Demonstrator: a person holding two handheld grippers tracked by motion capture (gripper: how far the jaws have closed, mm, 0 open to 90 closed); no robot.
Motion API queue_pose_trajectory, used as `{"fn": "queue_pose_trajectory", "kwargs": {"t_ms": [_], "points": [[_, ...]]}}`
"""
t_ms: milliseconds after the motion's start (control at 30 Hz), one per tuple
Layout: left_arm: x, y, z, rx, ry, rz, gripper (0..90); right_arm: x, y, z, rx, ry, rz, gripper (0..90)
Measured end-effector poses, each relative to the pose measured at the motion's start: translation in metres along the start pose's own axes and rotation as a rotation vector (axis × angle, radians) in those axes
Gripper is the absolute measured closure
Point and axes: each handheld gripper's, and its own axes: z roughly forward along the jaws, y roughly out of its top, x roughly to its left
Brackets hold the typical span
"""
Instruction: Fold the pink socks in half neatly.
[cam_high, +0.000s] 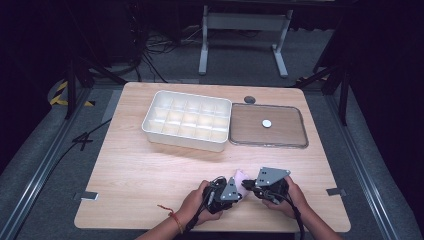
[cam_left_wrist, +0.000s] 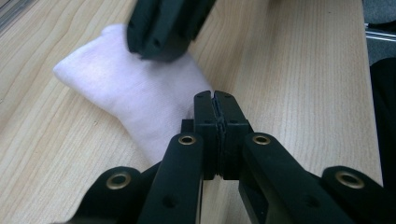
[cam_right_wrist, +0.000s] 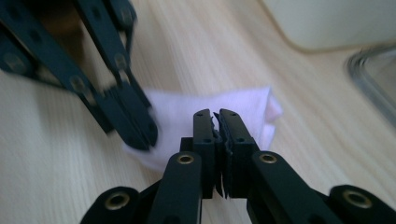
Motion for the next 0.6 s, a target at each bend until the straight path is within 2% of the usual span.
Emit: {"fn": "queue_pose_trajectory", "kwargs": {"t_ms": [100, 233, 400, 533, 567, 600], "points": [[-0.001, 0.001, 0.001, -0.002, -0.002, -0.009, 87.5, -0.007, -0.006, 0.003, -0.004, 0.018, 0.054, 87.2], [0.002, 0.0, 0.001, -0.011, -0.023, -0.019, 86.5, -0.008, -0.006, 0.005, 0.002, -0.004, 0.031, 87.3], [0.003, 0.002, -0.004, -0.026, -0.059, -0.048, 78.4, -0.009, -0.006, 0.005, -0.003, -0.016, 0.026, 87.2], [0.008, 0.002, -0.017, -0.058, -0.041, -0.059, 74.6, -0.011, -0.007, 0.005, -0.008, -0.018, 0.025, 87.3], [0.014, 0.001, -0.023, -0.07, -0.018, -0.07, 73.7, -0.012, -0.007, 0.005, -0.011, -0.016, 0.026, 87.3], [0.014, 0.001, -0.023, -0.07, -0.018, -0.07, 72.9, -0.012, -0.007, 0.005, -0.011, -0.016, 0.026, 87.3]]}}
